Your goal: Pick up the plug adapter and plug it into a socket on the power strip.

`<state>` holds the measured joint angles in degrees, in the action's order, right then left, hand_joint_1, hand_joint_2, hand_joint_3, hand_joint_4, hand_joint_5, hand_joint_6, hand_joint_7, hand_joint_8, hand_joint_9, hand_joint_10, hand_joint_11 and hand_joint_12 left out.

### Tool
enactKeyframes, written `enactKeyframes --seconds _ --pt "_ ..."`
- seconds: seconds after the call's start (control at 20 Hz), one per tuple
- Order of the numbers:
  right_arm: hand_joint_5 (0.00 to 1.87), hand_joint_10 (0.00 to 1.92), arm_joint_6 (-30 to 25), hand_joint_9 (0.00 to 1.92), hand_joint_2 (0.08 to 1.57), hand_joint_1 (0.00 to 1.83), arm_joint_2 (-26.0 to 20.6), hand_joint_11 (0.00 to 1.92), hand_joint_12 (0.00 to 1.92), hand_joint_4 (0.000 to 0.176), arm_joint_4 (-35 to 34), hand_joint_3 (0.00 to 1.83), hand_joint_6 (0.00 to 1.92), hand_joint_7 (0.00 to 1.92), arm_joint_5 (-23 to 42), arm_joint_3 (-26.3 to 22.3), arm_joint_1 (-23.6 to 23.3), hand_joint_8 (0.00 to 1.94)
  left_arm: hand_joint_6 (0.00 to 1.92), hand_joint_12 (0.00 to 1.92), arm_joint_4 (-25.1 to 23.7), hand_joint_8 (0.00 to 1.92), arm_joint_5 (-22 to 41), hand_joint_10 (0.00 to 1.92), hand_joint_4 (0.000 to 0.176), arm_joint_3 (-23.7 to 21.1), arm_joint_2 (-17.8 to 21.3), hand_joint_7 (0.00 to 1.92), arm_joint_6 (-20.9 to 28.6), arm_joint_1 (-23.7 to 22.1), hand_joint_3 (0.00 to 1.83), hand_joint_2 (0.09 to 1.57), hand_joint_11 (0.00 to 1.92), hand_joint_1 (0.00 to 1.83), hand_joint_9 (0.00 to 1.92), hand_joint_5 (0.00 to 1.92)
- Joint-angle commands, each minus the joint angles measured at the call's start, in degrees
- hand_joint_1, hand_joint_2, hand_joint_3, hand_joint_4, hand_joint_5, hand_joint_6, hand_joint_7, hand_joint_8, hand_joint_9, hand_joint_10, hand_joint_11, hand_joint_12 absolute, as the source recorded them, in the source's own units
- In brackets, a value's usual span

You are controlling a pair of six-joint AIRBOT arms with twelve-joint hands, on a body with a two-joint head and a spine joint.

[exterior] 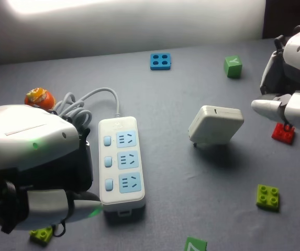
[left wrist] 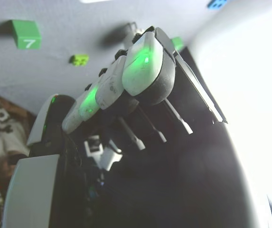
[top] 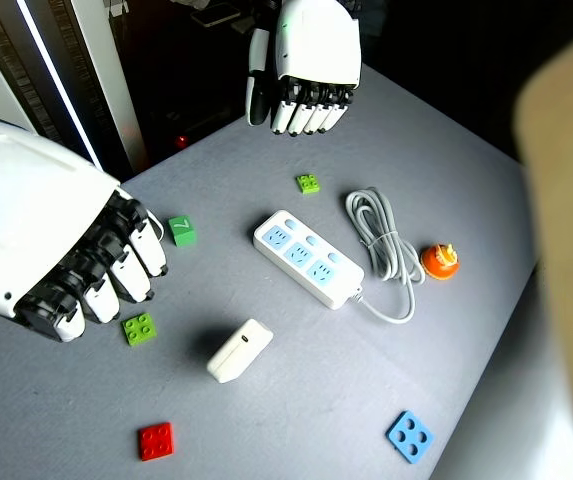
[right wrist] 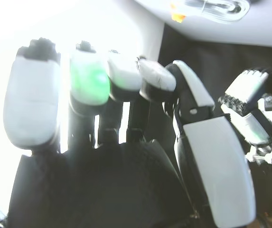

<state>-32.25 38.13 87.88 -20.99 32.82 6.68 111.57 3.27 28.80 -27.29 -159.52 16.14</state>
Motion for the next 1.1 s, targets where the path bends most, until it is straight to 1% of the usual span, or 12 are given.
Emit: enactKeyframes --seconds 0.0,0.05,0.2,0.35,0.45,0.5,0.55,0.6,0.7,0.85,0.95,1.05 --pt "0.15 0.07 -0.82 0.13 1.1 0.01 -0.29 0.0 0.44 0.0 2.01 0.11 0.07 0.14 -0.09 -0.13 -0.36 0.06 0.06 0.4 -0.11 0.06 -1.24 0.07 0.0 -0.04 0.34 0.13 0.26 -0.42 0.11 1.19 0.0 0.01 0.1 0.11" --pt "0.14 0.01 -0.85 0.13 1.15 0.0 -0.28 0.0 0.37 0.0 2.01 0.01 0.0 0.13 0.1 -0.13 -0.02 0.0 0.0 0.26 -0.11 0.01 -0.81 0.0 0.0 -0.05 0.36 0.09 0.65 -0.44 0.01 1.24 0.0 0.0 0.08 0.09" --pt "0.14 0.0 -0.86 0.13 1.15 0.0 -0.31 0.0 0.38 0.0 2.01 0.0 0.0 0.14 0.56 -0.09 0.15 0.0 0.0 0.19 -0.1 0.0 -0.03 0.0 0.0 -0.07 0.64 0.07 1.62 -0.16 0.0 1.24 0.0 0.0 0.06 0.09" --pt "0.16 0.0 -2.27 0.13 1.14 0.09 0.09 0.0 0.39 0.0 1.39 0.0 0.0 0.14 -0.06 0.68 0.08 0.0 0.0 0.17 -0.1 0.0 2.78 0.0 0.0 -0.31 0.7 0.06 4.89 0.15 0.0 1.22 0.0 0.0 0.06 0.08" --pt "0.15 0.0 -2.28 0.13 1.14 0.13 0.71 0.0 0.39 0.0 -1.51 0.0 0.0 0.14 1.15 2.53 -0.04 0.0 0.0 0.16 -0.08 0.0 2.41 0.0 0.0 -0.47 0.94 0.04 5.19 0.92 0.0 1.22 0.0 0.0 0.04 0.08" --pt "0.16 0.0 -2.29 0.13 1.14 0.18 1.12 0.0 0.4 0.0 -4.37 0.0 0.0 0.14 2.62 3.94 -0.01 0.0 0.0 0.16 -0.09 0.0 2.83 0.0 0.0 -0.92 1.51 0.04 6.49 1.96 0.0 1.22 0.0 0.0 0.03 0.08" --pt "0.14 0.0 -2.31 0.11 1.15 0.21 1.71 0.0 0.34 0.0 -6.14 0.0 0.0 0.12 4.23 5.41 0.01 0.0 0.0 0.16 -0.09 0.0 4.45 0.0 0.0 -1.5 1.86 0.04 8.94 2.97 0.0 1.22 0.0 0.0 0.03 0.08" --pt "0.13 0.0 -2.32 0.12 1.14 0.27 2.58 0.0 0.38 0.0 -7.01 0.0 0.0 0.12 5.52 6.93 0.07 0.0 0.0 0.12 -0.09 0.0 6.17 0.0 0.0 -2.04 2.08 0.02 10.9 3.8 0.0 1.22 0.0 0.0 0.01 0.06" --pt "0.14 0.0 -2.36 0.1 1.14 0.49 5.11 0.0 0.33 0.0 -8.38 0.0 0.0 0.11 6.36 10.31 0.74 0.0 0.0 0.23 -0.09 0.0 6.15 0.0 0.0 -3.14 2.31 0.08 14.86 5.93 0.0 1.22 0.0 0.0 0.07 0.09" --pt "0.09 0.0 -2.36 0.08 1.15 0.67 8.13 0.0 0.35 0.0 -10.42 0.0 0.0 0.08 8.29 14.56 2.06 0.0 0.0 0.21 -0.09 0.0 7.78 0.0 0.0 -4.25 1.44 0.09 21.08 8.87 0.0 1.23 0.0 0.0 0.08 0.09" --pt "0.06 0.0 -2.36 0.07 1.13 0.82 10.04 0.0 0.35 0.0 -11.92 0.0 0.0 0.07 10.02 16.82 2.52 0.0 0.0 0.23 -0.1 0.01 7.53 0.0 0.0 -4.93 -0.04 0.11 23.68 10.73 0.0 1.23 0.0 0.0 0.09 0.1" --pt "0.08 0.0 -2.36 0.07 1.11 0.92 11.86 0.0 0.34 0.0 -13.33 0.0 0.01 0.06 11.4 18.86 2.7 0.0 0.0 0.25 -0.12 0.0 6.83 0.0 0.0 -5.15 -1.37 0.11 24.41 11.48 0.0 1.23 0.0 0.0 0.1 0.09"
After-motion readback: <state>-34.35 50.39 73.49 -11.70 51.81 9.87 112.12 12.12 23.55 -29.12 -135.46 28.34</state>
